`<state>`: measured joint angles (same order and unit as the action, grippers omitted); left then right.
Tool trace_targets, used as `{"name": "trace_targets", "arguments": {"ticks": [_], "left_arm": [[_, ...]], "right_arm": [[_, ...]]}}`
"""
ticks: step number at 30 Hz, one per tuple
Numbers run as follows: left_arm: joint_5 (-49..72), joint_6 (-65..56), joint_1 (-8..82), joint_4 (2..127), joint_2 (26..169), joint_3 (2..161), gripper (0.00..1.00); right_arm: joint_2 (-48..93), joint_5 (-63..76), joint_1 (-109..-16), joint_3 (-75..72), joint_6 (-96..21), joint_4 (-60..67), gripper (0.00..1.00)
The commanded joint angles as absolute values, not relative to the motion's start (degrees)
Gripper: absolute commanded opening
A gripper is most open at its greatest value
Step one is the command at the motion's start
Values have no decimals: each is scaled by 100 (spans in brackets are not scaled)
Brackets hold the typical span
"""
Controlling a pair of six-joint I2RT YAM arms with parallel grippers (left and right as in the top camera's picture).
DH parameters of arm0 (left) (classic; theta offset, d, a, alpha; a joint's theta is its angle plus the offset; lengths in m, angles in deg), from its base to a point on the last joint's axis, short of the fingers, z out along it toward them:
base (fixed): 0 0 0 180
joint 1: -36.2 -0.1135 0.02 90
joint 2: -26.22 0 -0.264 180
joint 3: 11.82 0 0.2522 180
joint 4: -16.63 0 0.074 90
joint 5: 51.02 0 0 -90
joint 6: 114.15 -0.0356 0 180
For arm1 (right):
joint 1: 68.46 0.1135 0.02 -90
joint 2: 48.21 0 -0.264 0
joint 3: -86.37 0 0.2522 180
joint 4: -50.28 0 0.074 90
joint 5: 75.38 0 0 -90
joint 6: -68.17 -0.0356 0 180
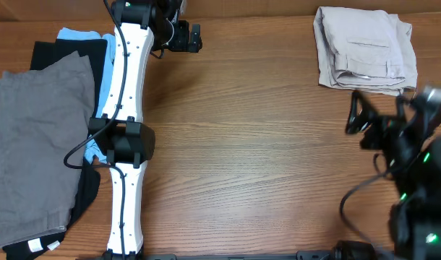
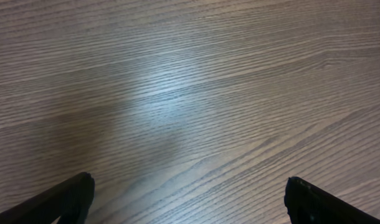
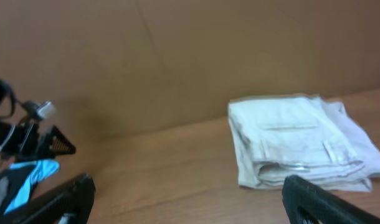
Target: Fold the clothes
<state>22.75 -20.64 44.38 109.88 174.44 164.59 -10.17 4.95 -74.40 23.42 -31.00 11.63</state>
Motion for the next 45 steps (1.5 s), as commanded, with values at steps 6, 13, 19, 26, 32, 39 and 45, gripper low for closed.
{"name": "trace_targets", "arguments": {"ticks": [6,13,19,26,32,39,45], "left_arm": [[2291,-2027,4447,10986,17418,16566,100],[2291,-2027,4447,10986,17418,16566,100],[2291,-2027,4447,10986,17418,16566,100],[2291,-2027,4447,10986,17418,16566,100],[2291,-2027,4447,10986,17418,16566,100],[2291,-2027,4447,10986,17418,16566,100],[2291,-2027,4447,10986,17418,16566,100]], "right_arm": [[-2932,550,-7291,4668,-3103,2496,100],[-3815,720,-7169,5898,-3100,3196,100],[-4182,952,-7066,6523,-3100,3471,100],[-4659,969,-7066,6974,-3098,3473,100],[-4809,965,-7066,7216,-3100,3384,100],[-4809,1006,-7066,7218,-3098,3220,100],[-4807,1006,-7066,7216,-3098,3218,100]]}}
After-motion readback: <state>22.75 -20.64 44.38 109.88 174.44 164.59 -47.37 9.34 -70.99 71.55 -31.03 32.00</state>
